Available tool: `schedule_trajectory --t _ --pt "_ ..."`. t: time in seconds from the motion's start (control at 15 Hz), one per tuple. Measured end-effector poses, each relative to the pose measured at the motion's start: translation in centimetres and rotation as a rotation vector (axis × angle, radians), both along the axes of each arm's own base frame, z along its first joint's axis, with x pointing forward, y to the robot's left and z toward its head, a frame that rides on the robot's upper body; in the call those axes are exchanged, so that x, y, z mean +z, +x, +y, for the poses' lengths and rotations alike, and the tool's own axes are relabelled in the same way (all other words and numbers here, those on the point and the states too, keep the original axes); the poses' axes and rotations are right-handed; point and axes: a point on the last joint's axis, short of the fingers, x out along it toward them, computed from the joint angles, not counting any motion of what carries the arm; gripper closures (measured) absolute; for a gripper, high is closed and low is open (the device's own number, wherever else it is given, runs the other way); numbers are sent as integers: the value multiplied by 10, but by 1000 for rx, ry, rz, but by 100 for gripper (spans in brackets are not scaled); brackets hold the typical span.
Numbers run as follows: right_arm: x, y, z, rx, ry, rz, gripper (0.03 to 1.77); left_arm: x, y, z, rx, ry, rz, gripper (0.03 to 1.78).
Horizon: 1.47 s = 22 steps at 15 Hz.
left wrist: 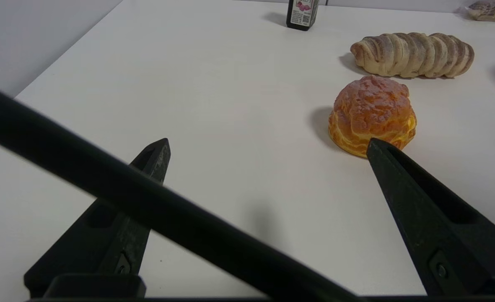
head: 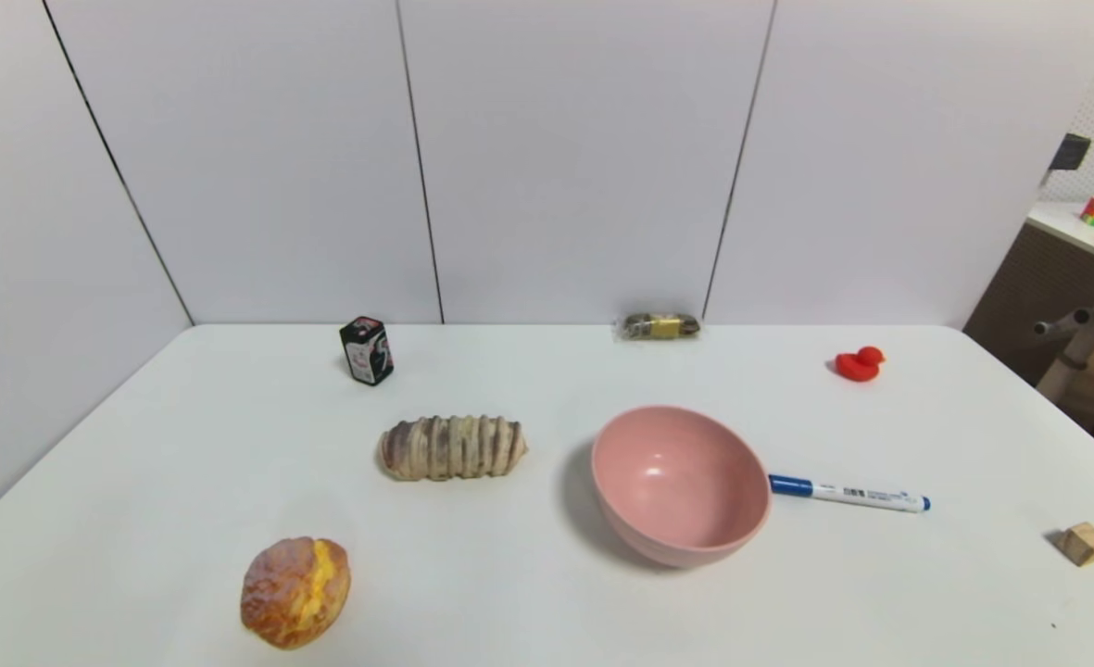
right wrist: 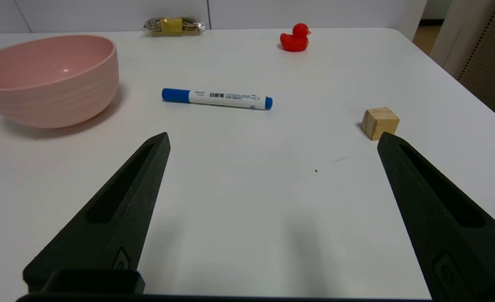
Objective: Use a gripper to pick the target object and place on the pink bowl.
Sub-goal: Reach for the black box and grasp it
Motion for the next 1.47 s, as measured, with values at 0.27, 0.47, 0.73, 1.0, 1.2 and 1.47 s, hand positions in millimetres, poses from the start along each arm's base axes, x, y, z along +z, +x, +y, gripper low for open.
schedule_trajectory --t 0.27,0.47,0.73,1.0,1.2,1.47 --pt "0 0 0 -1 0 0 9 0 0 0 0 0 0 12" --pt "0 0 0 0 0 0 9 0 0 0 0 0 0 12" --pt "0 0 0 -1 0 0 9 0 0 0 0 1 -3 12" --pt "0 0 0 0 0 0 9 3 0 0 1 -18 26 12" --pt "0 0 0 0 0 0 9 29 1 0 -1 -6 97 12" --pt "0 0 0 0 0 0 9 92 26 0 -16 44 202 12"
